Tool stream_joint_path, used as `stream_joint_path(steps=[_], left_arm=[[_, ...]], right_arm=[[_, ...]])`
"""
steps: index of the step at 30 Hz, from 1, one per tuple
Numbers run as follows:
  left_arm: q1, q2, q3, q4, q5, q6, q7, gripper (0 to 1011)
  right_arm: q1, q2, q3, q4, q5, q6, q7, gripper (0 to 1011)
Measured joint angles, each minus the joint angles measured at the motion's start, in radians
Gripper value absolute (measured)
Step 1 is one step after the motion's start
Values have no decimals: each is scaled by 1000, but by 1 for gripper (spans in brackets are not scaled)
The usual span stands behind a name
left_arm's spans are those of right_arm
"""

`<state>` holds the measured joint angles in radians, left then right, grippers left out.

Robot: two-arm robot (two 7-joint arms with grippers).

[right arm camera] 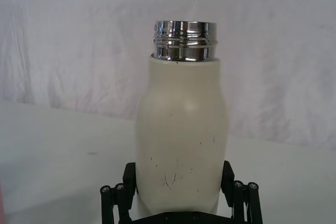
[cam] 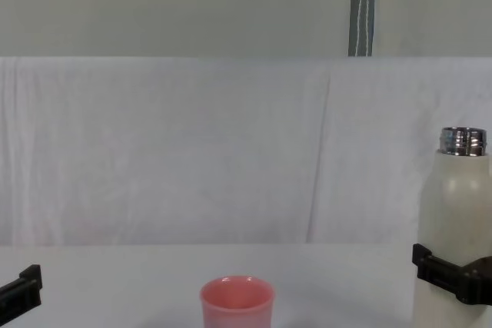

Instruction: Grasp the thermos with one hand and pour water into the cup lid.

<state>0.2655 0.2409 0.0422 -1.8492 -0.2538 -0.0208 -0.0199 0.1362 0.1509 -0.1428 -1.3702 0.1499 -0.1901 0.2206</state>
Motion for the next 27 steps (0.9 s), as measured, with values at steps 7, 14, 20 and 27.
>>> stream_joint_path(steps=[7,14,20,27], left_arm=[[0,0,0,0,0,0,0,1001],[0,0,0,0,0,0,0,1001],[0,0,0,0,0,0,0,1001],[0,0,0,0,0,0,0,1001]], right_arm=[[0,0,0,0,0,0,0,1001],[-1,0,0,-1,0,0,0,1001],[-6,-1,1,-8,11,0,3,1001],[-11,1,3,-14,21,3,8,1001]])
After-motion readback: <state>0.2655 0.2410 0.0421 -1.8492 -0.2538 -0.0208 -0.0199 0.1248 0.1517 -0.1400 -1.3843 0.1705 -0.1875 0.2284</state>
